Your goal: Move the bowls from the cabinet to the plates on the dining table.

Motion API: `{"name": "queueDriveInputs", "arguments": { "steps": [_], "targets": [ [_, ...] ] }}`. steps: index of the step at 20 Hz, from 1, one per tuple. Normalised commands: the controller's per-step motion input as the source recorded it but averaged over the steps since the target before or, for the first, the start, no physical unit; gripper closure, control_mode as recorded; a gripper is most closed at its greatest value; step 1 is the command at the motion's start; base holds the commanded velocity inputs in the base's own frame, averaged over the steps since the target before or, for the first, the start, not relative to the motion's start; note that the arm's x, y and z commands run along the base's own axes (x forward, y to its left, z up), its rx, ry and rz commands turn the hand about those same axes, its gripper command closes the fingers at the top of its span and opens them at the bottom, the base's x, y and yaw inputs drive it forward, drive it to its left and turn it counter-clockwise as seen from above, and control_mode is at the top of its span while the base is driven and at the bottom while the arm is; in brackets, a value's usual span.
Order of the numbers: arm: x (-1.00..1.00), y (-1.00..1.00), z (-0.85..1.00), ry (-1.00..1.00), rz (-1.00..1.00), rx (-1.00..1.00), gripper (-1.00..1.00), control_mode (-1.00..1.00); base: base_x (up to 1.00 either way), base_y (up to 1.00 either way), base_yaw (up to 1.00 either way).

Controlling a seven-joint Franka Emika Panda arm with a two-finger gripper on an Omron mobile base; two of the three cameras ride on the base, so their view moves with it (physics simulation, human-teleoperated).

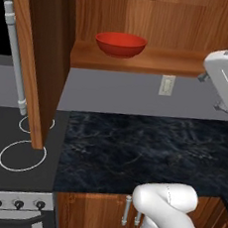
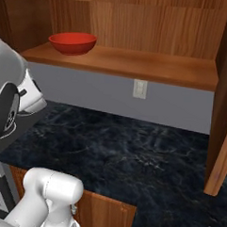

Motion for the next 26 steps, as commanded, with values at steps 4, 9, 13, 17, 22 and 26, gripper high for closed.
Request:
{"name": "queueDriveInputs", "arguments": {
  "steps": [4, 9, 13, 17, 22, 26],
  "targets": [
    [0.08, 0.20, 0.08, 0.00, -0.10, 0.04, -1.00, -1.00, 0.00, 0.00, 0.00],
    [0.20, 0.23, 0.14, 0.02, -0.04, 0.04, -1.00, -1.00, 0.00, 0.00, 0.00],
    [0.33, 0.07, 0.19, 0.08, -0.01, 0.06, -1.00, -1.00, 0.00, 0.00, 0.00],
    [0.53, 0.00, 0.07, 0.05, 0.00, 0.06, -1.00, -1.00, 0.00, 0.00, 0.00],
    [0.56, 0.00, 0.00, 0.01, 0.00, 0.05, -1.00, -1.00, 0.00, 0.00, 0.00],
    [0.51, 0.00, 0.00, 0.00, 0.00, 0.04, -1.00, -1.00, 0.00, 0.00, 0.00]
  ]
}}
